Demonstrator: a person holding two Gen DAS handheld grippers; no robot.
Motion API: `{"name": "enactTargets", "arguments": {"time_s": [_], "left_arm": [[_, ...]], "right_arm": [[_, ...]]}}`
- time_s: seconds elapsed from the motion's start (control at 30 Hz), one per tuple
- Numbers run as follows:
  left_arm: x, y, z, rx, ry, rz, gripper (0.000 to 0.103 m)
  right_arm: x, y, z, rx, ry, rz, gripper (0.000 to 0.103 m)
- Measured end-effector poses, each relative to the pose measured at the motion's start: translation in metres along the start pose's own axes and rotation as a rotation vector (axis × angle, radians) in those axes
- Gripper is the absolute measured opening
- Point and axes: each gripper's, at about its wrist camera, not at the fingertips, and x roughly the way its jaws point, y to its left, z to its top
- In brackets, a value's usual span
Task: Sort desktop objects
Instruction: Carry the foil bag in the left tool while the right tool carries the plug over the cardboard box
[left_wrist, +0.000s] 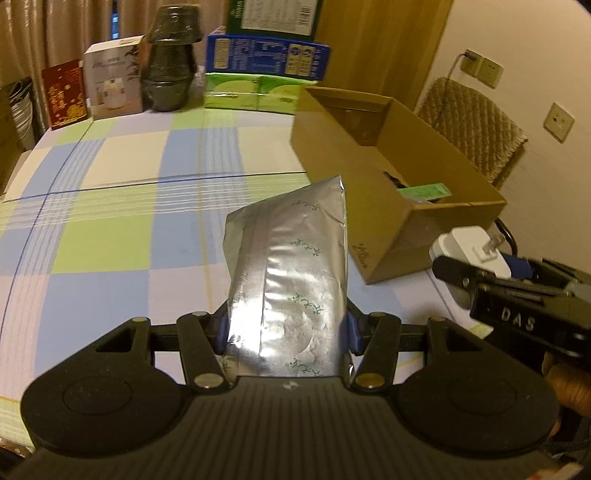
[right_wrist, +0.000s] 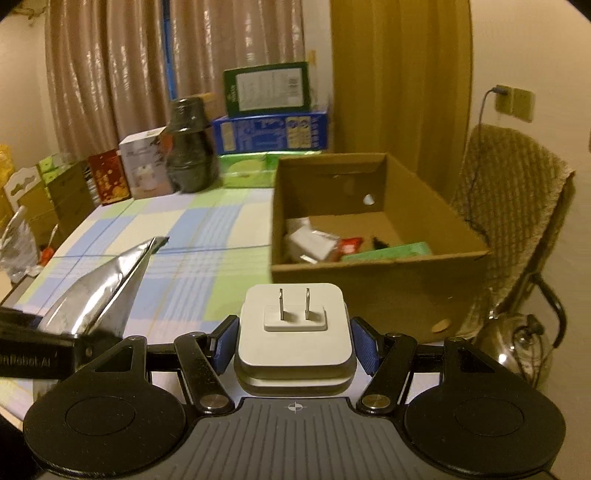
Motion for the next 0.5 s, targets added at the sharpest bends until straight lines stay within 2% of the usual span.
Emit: {"name": "enactTargets", "arguments": {"time_s": [0.5], "left_arm": [[0.0, -0.042, 0.006, 0.038, -0.003, -0.049, 0.051]], "right_arm": [[-0.013, -0.031, 0.01, 0.034, -0.012, -0.018, 0.062]]}}
